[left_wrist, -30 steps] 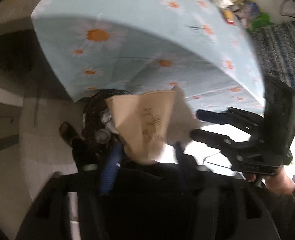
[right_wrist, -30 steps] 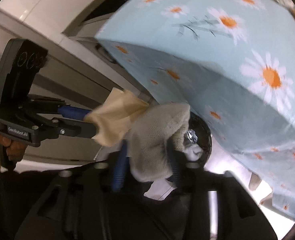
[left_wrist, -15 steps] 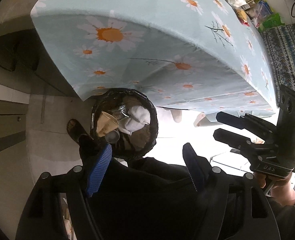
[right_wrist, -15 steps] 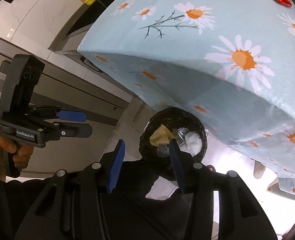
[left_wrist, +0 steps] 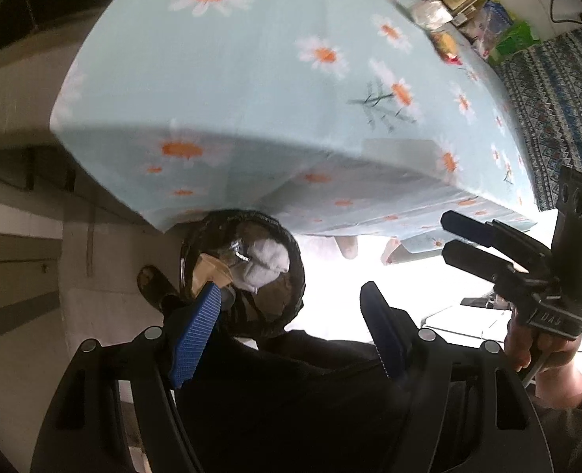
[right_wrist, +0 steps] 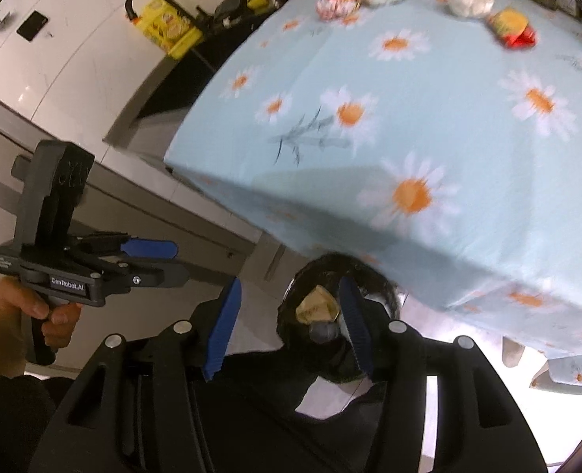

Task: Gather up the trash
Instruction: 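Reach the right gripper to the yellow-red snack bag and grasp it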

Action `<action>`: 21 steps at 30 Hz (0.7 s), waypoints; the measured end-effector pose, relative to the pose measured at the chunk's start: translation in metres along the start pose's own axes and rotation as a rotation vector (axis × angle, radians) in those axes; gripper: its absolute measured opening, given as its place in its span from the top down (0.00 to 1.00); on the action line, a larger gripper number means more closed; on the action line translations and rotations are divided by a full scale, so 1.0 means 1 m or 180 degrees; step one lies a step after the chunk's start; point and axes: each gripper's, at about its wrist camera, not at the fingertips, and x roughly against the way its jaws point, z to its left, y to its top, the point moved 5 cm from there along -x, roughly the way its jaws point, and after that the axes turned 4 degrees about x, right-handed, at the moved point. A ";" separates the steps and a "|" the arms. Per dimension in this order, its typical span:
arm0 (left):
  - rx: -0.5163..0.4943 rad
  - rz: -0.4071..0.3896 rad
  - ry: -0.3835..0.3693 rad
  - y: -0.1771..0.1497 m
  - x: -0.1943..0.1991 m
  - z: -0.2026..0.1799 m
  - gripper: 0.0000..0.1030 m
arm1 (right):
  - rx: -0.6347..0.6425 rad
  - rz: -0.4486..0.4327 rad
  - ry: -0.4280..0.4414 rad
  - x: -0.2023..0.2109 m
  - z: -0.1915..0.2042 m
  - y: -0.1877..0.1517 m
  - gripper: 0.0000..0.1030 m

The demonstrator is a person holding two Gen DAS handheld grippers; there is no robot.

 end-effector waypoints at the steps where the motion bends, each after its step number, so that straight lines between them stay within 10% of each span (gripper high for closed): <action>1: -0.0015 -0.0021 -0.0005 0.002 0.002 -0.003 0.31 | -0.0003 -0.0061 -0.0021 0.006 -0.002 0.004 0.49; 21: -0.0282 -0.0484 -0.0065 0.060 0.044 -0.047 0.31 | -0.0159 -0.0757 -0.0877 0.071 -0.081 0.086 0.35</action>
